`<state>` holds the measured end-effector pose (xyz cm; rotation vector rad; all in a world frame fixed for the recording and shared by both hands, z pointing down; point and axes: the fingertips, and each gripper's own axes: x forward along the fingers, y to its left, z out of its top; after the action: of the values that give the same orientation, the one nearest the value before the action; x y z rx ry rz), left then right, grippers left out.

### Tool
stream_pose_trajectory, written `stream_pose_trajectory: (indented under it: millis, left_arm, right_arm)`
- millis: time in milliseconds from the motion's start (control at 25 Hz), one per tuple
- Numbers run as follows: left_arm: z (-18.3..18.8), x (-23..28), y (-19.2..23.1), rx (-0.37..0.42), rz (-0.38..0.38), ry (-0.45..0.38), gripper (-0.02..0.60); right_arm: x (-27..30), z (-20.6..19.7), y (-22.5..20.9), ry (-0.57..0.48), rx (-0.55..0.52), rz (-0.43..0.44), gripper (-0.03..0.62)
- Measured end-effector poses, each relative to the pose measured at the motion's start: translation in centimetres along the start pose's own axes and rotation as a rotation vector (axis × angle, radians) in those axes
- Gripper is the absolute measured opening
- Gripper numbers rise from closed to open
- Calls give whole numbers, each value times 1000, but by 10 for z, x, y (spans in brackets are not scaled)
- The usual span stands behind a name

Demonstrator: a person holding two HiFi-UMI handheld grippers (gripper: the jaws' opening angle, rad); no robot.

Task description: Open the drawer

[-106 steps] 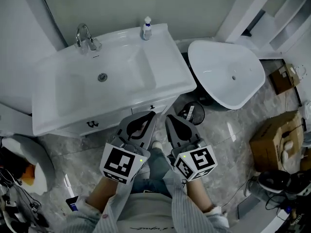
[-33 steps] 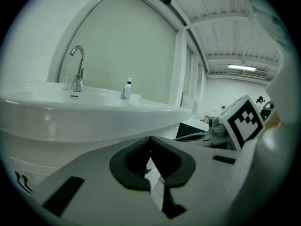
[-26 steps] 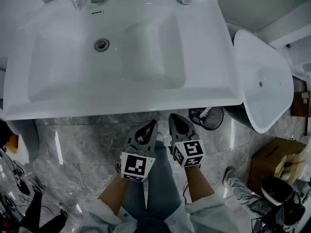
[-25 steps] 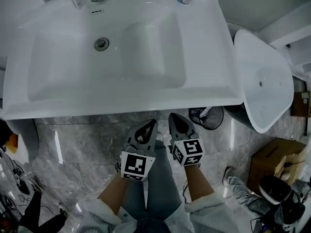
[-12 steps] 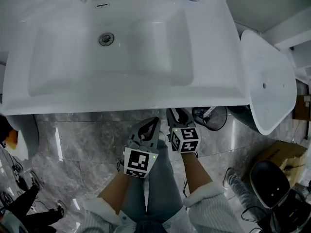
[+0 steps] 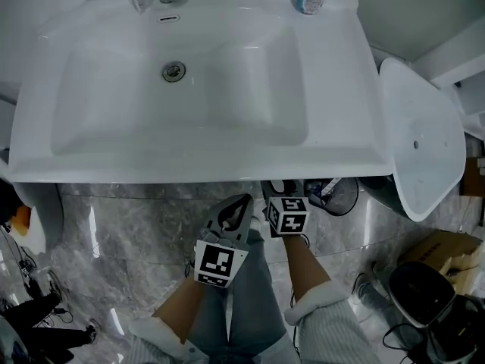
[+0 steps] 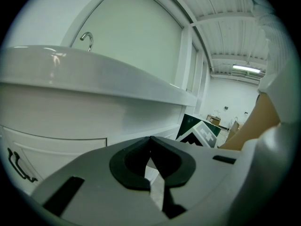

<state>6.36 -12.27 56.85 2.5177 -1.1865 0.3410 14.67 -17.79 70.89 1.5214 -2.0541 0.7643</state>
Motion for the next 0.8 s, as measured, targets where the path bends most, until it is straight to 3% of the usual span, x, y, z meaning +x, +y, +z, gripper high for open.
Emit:
stream_pose_trajectory:
  millis: [240,400,800]
  left_arm:
    - [1,-6,3,12,5,1,15]
    - [4,-9,4,17,10,-4,15]
    - [8,-12,-2,30,8,-9,15]
  right_arm:
    - [11,-2,-1,47,-21,-29,208]
    - [15,-4,-2,67,-21,-51,164]
    - [15,-6,0,117,-27,-35,138]
